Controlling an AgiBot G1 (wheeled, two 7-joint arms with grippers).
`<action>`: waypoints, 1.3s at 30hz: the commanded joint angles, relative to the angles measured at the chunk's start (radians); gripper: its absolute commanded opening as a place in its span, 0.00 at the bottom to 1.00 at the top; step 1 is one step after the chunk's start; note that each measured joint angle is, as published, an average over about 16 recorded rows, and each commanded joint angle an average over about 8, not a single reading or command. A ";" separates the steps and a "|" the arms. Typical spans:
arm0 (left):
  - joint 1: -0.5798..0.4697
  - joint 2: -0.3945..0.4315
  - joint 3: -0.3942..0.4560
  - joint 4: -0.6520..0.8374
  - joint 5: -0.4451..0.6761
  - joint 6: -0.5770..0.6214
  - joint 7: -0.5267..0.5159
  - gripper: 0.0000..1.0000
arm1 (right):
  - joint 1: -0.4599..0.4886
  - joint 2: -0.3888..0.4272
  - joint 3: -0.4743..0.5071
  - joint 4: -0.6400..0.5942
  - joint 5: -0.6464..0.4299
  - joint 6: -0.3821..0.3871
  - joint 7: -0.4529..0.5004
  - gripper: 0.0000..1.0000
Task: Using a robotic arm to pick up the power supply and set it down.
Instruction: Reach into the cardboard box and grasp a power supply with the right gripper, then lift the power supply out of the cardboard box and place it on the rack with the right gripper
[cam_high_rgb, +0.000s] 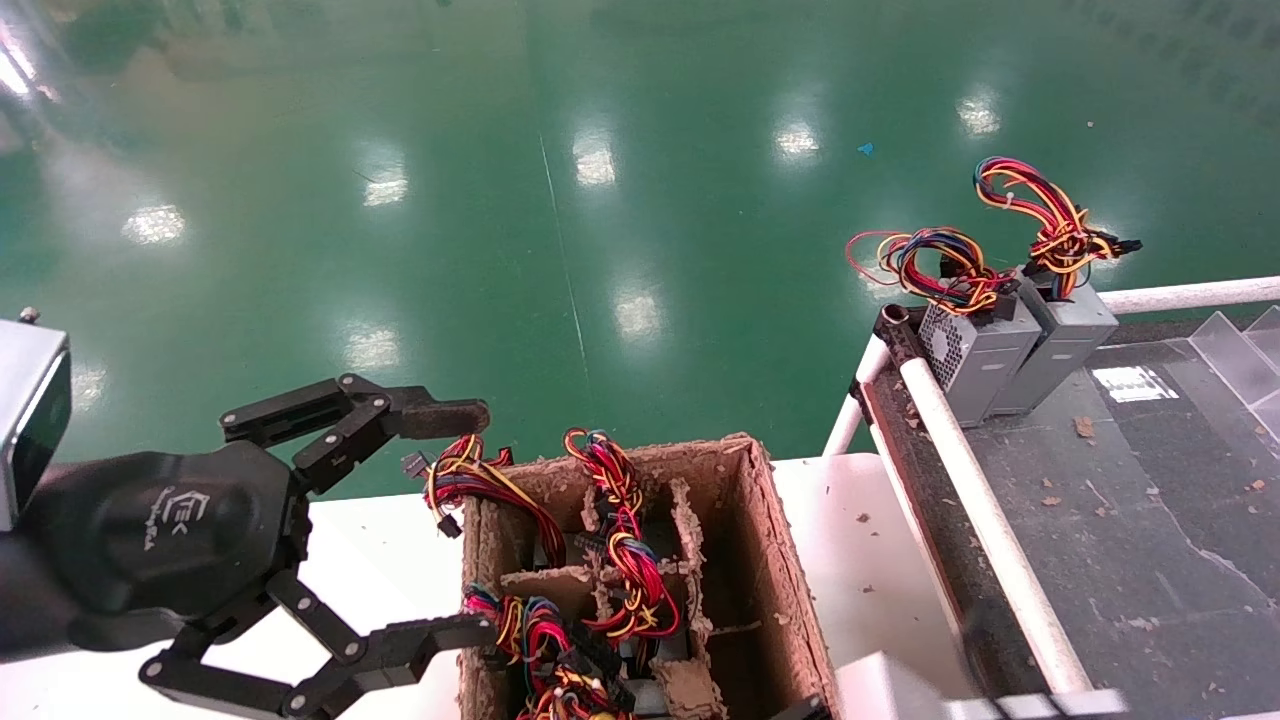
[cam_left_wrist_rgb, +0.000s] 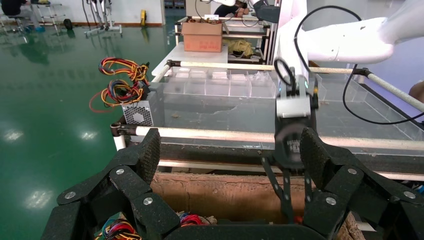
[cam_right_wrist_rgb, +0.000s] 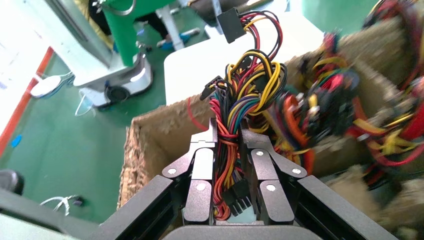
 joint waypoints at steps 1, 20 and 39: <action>0.000 0.000 0.000 0.000 0.000 0.000 0.000 1.00 | -0.002 0.012 0.016 0.000 0.025 -0.003 -0.010 0.00; 0.000 0.000 0.000 0.000 0.000 0.000 0.000 1.00 | -0.026 0.139 0.179 -0.011 0.213 0.030 -0.087 0.00; 0.000 0.000 0.001 0.000 0.000 0.000 0.000 1.00 | -0.100 0.309 0.392 -0.024 0.335 0.130 -0.245 0.00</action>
